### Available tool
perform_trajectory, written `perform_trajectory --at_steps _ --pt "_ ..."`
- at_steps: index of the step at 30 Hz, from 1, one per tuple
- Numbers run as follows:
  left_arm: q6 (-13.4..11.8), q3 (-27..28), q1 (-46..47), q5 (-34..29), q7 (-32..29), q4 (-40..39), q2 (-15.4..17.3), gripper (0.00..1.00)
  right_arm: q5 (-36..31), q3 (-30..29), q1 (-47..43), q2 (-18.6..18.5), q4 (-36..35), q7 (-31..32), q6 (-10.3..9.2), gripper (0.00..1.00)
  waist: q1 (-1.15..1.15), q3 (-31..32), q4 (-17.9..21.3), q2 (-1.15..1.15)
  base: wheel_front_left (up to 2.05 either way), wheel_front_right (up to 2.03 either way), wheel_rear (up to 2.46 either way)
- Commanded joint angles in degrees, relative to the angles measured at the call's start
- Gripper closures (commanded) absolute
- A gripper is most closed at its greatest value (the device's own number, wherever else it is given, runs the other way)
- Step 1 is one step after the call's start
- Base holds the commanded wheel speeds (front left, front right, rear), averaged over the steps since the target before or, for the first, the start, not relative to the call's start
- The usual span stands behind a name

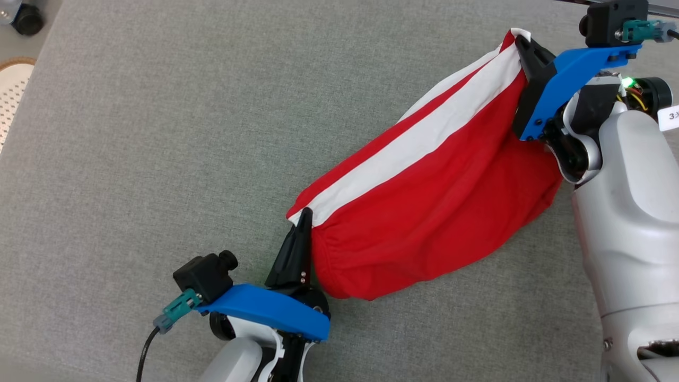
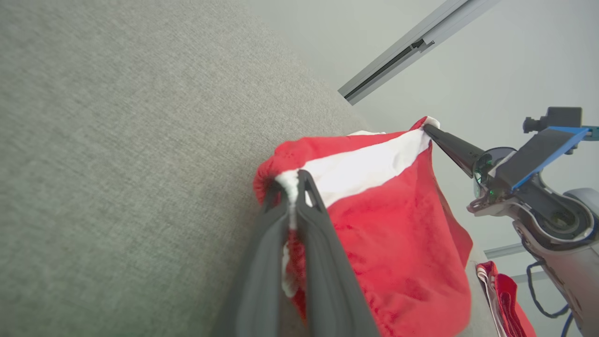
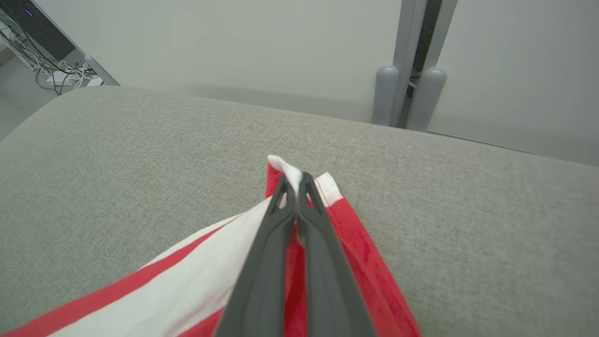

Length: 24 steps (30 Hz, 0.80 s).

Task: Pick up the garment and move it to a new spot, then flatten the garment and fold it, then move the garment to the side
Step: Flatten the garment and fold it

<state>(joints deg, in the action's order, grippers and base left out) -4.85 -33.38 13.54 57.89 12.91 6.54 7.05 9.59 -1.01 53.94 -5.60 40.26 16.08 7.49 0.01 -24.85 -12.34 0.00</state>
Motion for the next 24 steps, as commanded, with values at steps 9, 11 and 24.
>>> perform_trajectory --at_steps 9,11,24 --pt "0.74 0.66 3.73 -1.83 1.43 4.65 -1.49 1.00 -2.51 0.82 5.19 -0.66 8.67 -4.97 0.00 0.00 -0.01 -0.43 -0.11 0.00 0.00 0.00 0.00" --pt "0.68 0.91 3.53 -2.32 1.61 5.07 -1.51 0.10 -2.35 1.44 5.78 -0.50 10.21 -6.03 0.00 0.00 -0.01 0.03 0.02 0.00 0.00 0.00 0.00" --pt "-2.58 -1.61 -1.19 -8.00 -2.42 0.16 6.73 0.00 1.88 8.89 4.95 -3.60 15.64 -8.05 0.00 0.00 -0.01 6.03 0.80 0.00 0.00 0.00 0.00"
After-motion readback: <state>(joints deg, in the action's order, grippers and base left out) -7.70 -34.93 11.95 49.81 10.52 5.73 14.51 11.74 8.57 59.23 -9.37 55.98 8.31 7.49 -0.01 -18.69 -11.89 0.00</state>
